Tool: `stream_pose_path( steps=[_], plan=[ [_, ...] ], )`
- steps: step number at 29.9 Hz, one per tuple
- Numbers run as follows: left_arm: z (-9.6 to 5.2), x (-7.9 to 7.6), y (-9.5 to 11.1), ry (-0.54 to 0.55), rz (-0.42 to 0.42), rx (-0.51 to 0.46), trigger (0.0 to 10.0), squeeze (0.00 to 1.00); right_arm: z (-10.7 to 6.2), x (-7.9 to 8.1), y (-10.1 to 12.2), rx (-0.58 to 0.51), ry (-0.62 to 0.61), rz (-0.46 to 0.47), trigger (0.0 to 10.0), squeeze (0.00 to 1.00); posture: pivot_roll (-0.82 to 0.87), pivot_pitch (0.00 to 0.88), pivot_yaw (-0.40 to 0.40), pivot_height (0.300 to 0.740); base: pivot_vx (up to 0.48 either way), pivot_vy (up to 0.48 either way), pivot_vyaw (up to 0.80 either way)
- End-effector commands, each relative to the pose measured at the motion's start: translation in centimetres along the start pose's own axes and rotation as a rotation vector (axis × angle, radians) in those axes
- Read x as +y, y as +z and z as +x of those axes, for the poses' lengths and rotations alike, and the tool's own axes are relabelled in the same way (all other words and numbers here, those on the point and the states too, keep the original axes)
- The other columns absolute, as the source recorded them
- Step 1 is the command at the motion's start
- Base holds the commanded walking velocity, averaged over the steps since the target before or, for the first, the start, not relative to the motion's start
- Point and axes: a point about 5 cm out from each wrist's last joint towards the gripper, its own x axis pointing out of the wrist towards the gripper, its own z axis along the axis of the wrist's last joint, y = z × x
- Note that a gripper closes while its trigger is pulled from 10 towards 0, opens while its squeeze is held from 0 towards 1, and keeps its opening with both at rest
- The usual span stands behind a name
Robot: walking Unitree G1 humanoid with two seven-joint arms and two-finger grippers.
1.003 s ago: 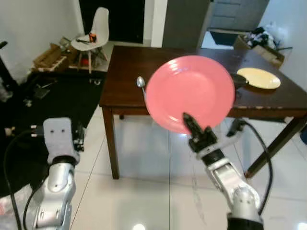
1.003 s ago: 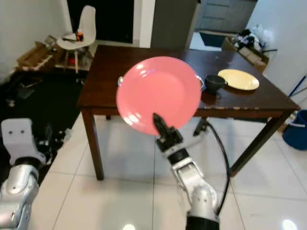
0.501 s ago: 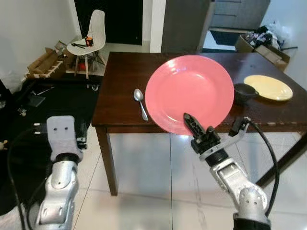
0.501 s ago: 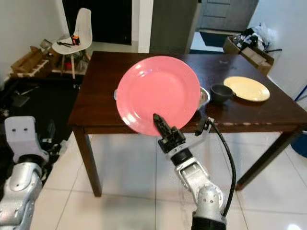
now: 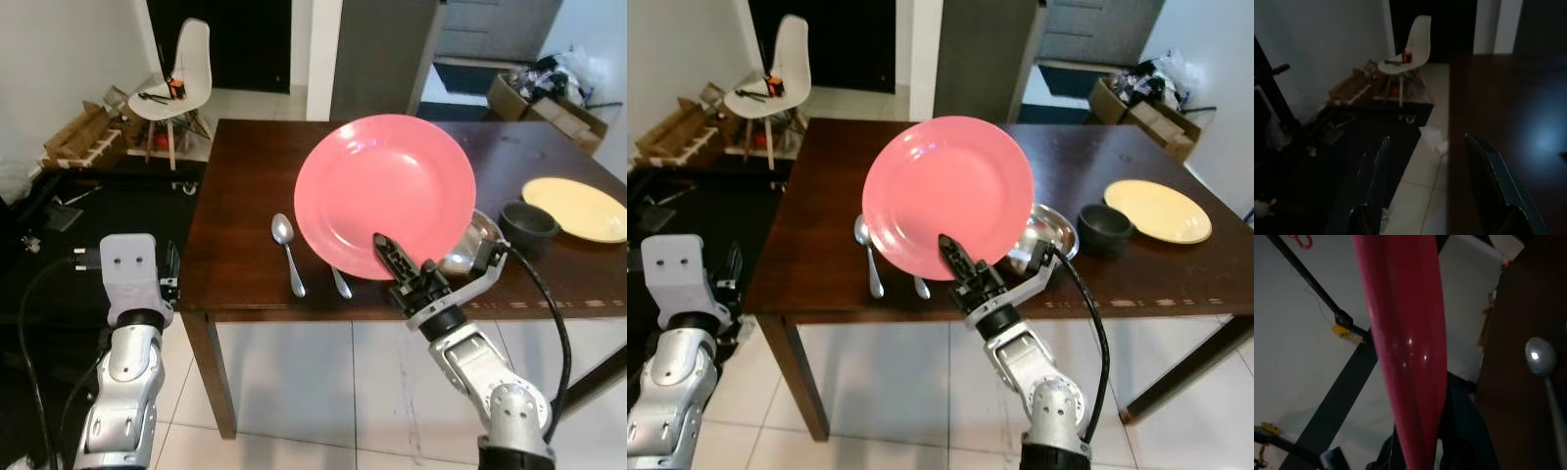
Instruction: Setting the table
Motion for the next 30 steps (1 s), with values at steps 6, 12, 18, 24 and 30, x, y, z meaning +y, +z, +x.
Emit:
stream_pose_path(
  steps=[6,12,18,24,30],
  plan=[
    [-0.3,-0.8,-0.1,-0.042,0.011,0.000,10.0,0.00,0.2,0.4,-0.3,0.044,0.024,-0.015,10.0,0.00,0.00,0.000,0.039,0.740,0.480,0.000,0.00],
    [-0.4,-0.9,-0.1,-0.052,0.010,0.000,10.0,0.00,0.4,0.1,-0.8,0.106,-0.003,-0.079,10.0,0.00,0.00,0.000,0.037,0.740,0.467,0.000,0.00],
    [-0.5,-0.7,-0.2,-0.067,0.016,0.001,10.0,0.00,0.8,-0.2,-0.4,0.116,-0.022,-0.091,10.0,0.00,0.01,0.000,0.036,0.740,0.000,0.000,0.00],
    [-0.7,-0.8,-0.3,-0.075,0.019,0.006,10.0,0.00,1.5,0.1,-0.9,0.160,0.015,-0.102,10.0,0.00,0.02,0.000,0.037,0.740,0.000,0.000,0.00],
    [-0.8,-0.8,-0.3,-0.085,0.021,0.007,10.0,0.00,2.5,-0.2,-0.7,0.141,0.013,-0.089,10.0,0.00,0.03,0.000,0.044,0.740,0.000,0.000,0.00]
  ],
)
